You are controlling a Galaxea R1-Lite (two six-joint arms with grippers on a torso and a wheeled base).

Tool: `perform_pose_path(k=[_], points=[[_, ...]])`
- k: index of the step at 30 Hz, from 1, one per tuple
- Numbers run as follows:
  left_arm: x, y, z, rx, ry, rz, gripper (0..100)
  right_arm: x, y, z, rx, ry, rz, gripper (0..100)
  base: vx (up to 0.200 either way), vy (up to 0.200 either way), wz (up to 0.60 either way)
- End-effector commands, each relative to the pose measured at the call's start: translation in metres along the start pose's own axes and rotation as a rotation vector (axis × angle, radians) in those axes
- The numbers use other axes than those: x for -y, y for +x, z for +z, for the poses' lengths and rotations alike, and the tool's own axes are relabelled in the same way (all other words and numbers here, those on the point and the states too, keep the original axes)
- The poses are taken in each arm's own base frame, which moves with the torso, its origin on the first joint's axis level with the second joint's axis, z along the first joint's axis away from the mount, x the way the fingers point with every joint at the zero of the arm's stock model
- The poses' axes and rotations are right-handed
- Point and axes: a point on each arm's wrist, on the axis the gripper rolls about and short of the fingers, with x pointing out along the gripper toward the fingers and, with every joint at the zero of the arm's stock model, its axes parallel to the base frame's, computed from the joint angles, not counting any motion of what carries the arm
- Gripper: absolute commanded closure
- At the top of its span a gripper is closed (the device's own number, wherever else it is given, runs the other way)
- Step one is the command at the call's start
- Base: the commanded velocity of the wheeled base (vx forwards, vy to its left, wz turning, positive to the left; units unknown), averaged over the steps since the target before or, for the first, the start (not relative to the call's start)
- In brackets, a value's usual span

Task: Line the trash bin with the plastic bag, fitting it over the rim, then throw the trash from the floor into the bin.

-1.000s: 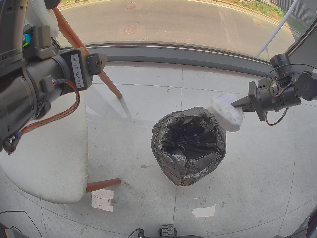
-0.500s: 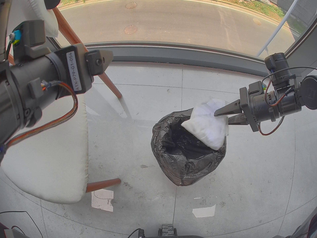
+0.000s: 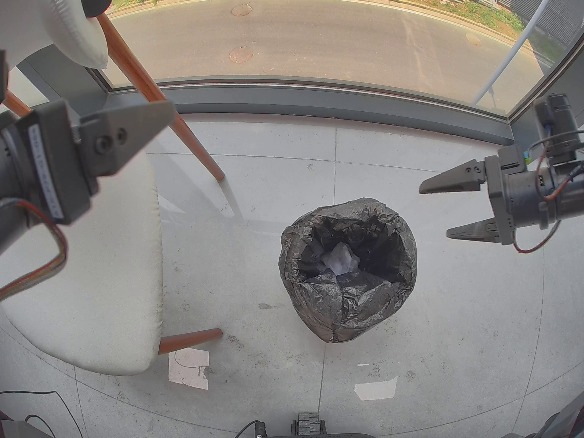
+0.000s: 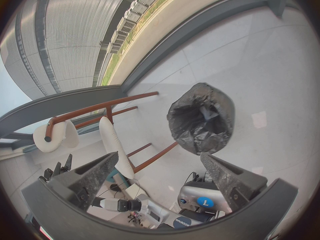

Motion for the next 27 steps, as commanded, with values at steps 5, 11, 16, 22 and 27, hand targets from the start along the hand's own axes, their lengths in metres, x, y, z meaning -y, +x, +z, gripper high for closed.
perform_pose_path(k=[5,11,16,22,27], points=[[-0.099,-0.054,-0.008,0.215,-0.293,0.410,0,0.019,-0.111,-0.092,0.470,-0.198,-0.043,0,0.000,0.000,0.00],[-0.152,-0.100,-0.076,0.329,-0.338,0.680,0,0.082,-0.128,-0.187,0.600,-0.651,-0.210,0,0.000,0.000,0.00],[-0.173,-0.124,-0.151,0.351,-0.330,0.816,0,0.139,-0.114,-0.251,0.778,-0.596,-0.481,0,0.000,0.000,0.00],[-0.185,-0.128,-0.220,0.163,-0.071,0.743,0,0.154,-0.106,-0.267,0.901,-0.487,-0.628,0,0.000,0.000,0.00],[-0.185,-0.119,-0.235,0.018,0.154,0.496,0,0.156,-0.101,-0.273,0.834,-0.653,-0.486,0,0.000,0.000,0.00]])
